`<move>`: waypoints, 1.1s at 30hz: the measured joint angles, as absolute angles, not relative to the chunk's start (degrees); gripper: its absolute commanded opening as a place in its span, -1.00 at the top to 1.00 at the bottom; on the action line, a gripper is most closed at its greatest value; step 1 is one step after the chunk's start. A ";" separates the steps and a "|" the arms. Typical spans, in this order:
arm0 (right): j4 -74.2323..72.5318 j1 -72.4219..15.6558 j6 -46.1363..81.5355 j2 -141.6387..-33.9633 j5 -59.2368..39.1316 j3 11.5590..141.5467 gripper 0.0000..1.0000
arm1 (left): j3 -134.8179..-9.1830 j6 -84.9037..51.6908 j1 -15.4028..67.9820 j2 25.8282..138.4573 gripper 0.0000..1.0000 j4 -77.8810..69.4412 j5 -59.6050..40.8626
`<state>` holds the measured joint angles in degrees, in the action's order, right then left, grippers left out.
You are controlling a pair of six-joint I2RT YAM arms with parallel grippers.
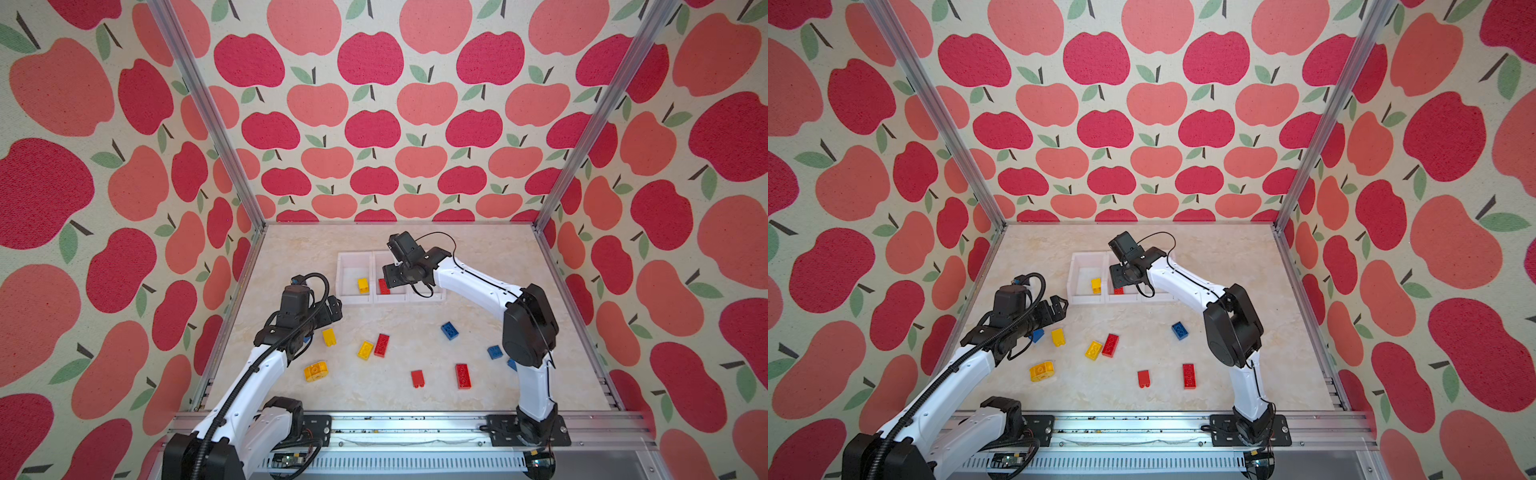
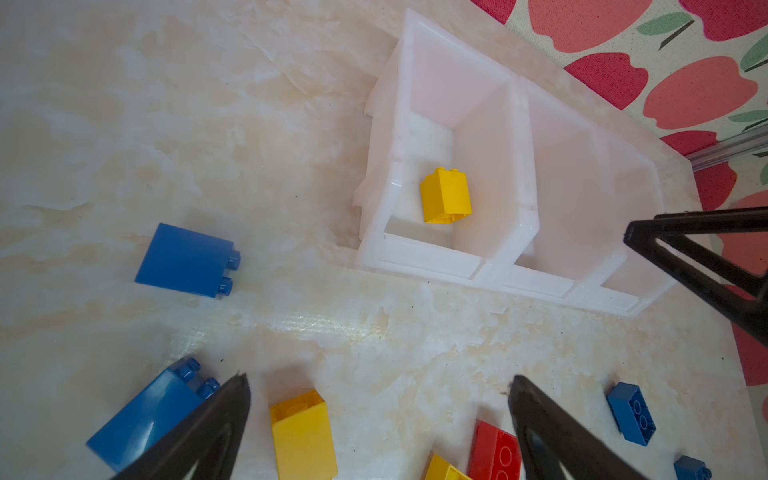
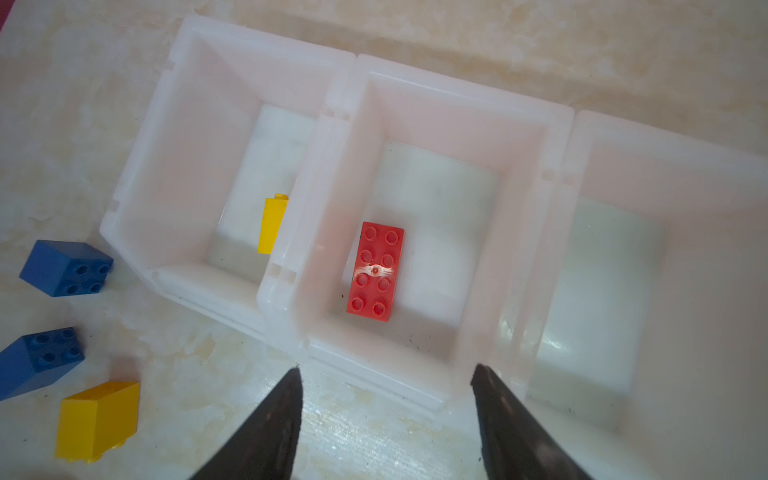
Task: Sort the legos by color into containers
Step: 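Lower the left gripper onto a yellow brick while the right gripper withdraws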
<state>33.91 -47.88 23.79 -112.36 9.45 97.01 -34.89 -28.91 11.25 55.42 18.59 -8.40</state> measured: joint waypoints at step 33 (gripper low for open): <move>32.91 -33.50 28.62 -66.04 4.78 52.38 -0.72 | -46.35 -30.35 16.45 76.25 -0.39 40.14 -5.48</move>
